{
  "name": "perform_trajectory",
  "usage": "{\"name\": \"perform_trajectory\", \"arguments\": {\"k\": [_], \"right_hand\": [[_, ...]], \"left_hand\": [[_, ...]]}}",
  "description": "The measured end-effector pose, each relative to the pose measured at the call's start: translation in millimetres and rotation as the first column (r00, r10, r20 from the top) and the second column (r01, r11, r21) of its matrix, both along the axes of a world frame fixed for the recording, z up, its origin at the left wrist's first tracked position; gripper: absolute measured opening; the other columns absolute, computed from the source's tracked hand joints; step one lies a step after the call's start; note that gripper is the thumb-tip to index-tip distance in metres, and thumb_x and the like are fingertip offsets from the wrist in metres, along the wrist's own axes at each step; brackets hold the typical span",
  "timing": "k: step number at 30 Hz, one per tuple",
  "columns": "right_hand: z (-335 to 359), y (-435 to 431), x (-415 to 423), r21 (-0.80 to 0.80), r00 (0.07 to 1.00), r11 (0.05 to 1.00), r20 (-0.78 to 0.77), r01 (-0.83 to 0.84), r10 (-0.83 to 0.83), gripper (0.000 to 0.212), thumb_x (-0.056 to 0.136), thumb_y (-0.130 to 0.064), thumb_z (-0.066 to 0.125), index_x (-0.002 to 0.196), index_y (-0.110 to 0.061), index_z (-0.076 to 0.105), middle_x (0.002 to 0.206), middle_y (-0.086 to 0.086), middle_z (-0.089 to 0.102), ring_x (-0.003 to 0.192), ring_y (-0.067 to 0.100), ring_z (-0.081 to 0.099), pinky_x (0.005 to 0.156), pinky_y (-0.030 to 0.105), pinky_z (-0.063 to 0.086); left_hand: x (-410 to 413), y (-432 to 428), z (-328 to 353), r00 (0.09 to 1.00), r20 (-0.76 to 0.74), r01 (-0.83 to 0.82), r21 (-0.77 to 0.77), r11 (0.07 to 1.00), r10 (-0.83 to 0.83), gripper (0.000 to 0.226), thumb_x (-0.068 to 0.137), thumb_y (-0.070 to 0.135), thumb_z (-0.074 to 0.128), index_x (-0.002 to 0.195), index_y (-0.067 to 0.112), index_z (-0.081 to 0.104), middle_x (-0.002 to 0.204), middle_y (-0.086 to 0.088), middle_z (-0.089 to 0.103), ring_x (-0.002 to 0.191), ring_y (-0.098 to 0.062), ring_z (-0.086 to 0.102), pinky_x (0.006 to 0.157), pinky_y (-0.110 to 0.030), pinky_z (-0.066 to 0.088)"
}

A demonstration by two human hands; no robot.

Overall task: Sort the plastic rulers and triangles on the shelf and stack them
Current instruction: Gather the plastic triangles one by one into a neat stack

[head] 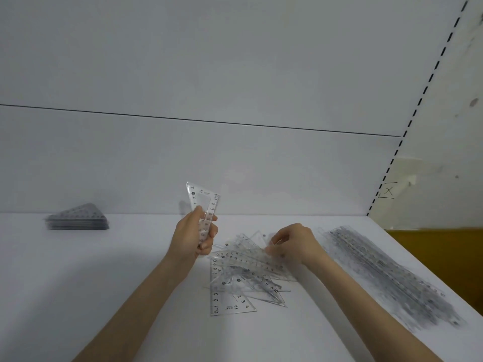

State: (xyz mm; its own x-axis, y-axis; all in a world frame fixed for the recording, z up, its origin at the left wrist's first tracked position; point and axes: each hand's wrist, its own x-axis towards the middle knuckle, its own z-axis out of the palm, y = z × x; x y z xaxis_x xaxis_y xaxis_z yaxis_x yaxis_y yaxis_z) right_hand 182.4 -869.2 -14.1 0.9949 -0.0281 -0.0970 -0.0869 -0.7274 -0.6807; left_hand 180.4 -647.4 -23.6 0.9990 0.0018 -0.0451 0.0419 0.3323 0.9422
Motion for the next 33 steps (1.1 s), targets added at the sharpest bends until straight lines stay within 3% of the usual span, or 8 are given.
{"name": "perform_trajectory", "arguments": {"k": [3,6,9,13,16,18,26,33], "right_hand": [[10,-7,-3,0.254,0.999,0.967,0.029,0.032,-0.04,0.008,0.078,-0.01,0.077,0.073,-0.008,0.07,0.066,0.003,0.069,0.054,0.01,0.057,0.046,0.017,0.04],[34,5,-10,0.571,0.997,0.818,0.069,-0.075,0.043,0.006,0.084,-0.007,0.07,0.084,-0.001,0.07,0.077,0.01,0.072,0.06,0.012,0.061,0.053,0.02,0.048],[53,32,-19,0.648,0.981,0.736,0.133,-0.195,0.143,0.007,0.084,-0.008,0.07,0.084,-0.001,0.071,0.077,0.011,0.072,0.062,0.015,0.064,0.054,0.022,0.05],[56,66,-23,0.408,0.908,0.893,0.418,-0.192,0.005,0.011,0.08,-0.008,0.069,0.07,-0.005,0.066,0.064,0.007,0.068,0.052,0.017,0.066,0.047,0.025,0.046],[48,93,-21,-0.009,0.791,0.982,0.592,-0.188,0.157,0.02,0.077,-0.023,0.062,0.066,-0.008,0.059,0.062,0.005,0.063,0.061,0.02,0.063,0.06,0.029,0.048],[44,107,-17,-0.118,0.791,0.976,0.572,-0.182,0.217,0.022,0.08,-0.023,0.06,0.065,-0.007,0.054,0.065,0.005,0.058,0.067,0.024,0.056,0.065,0.032,0.045],[39,108,-2,0.317,0.92,0.909,0.363,-0.27,0.147,0.023,0.082,-0.019,0.074,0.072,-0.003,0.06,0.072,0.008,0.07,0.056,0.017,0.069,0.057,0.022,0.053],[33,97,7,0.178,0.885,0.947,0.433,-0.269,0.17,0.016,0.078,-0.037,0.076,0.079,-0.022,0.071,0.086,-0.004,0.07,0.063,0.011,0.061,0.067,0.035,0.056]], "left_hand": [[-1,-1,1,0.999,-0.013,0.029,-0.03,0.999,-0.03,0.04,0.101,0.036,0.03,0.087,0.005,0.051,0.055,-0.008,0.049,0.03,-0.009,0.027,0.037,-0.012,0.02],[-5,-5,3,0.996,-0.033,0.082,-0.062,0.995,-0.084,0.046,0.1,0.042,0.028,0.085,0.005,0.052,0.052,-0.007,0.05,0.03,-0.01,0.028,0.039,-0.013,0.02],[-6,-9,3,0.995,-0.025,0.1,-0.052,0.994,-0.102,0.05,0.1,0.044,0.024,0.083,0.006,0.053,0.053,-0.009,0.05,0.032,-0.012,0.029,0.04,-0.013,0.021],[-7,-11,3,0.998,0.057,0.004,0.044,0.999,-0.006,0.036,0.1,0.028,0.031,0.086,0.004,0.053,0.055,-0.008,0.053,0.039,-0.014,0.037,0.041,-0.019,0.027],[-8,-14,-2,0.982,0.187,-0.063,0.167,0.984,0.031,0.04,0.102,0.024,0.028,0.077,0.004,0.052,0.055,-0.004,0.051,0.048,-0.017,0.041,0.044,-0.025,0.034],[-8,-13,-6,0.968,0.247,-0.112,0.235,0.966,0.053,0.037,0.102,0.018,0.028,0.076,0.0,0.046,0.061,-0.008,0.048,0.057,-0.02,0.046,0.048,-0.026,0.041],[-12,-8,4,0.978,0.204,-0.083,0.158,0.984,0.05,0.043,0.104,0.026,0.023,0.089,0.011,0.06,0.068,0.006,0.066,0.069,-0.006,0.064,0.067,-0.035,0.054],[-15,-8,10,0.986,0.166,-0.036,0.05,0.998,0.027,0.036,0.104,0.028,0.024,0.107,0.008,0.053,0.083,-0.011,0.068,0.068,-0.025,0.067,0.064,-0.044,0.054]]}}
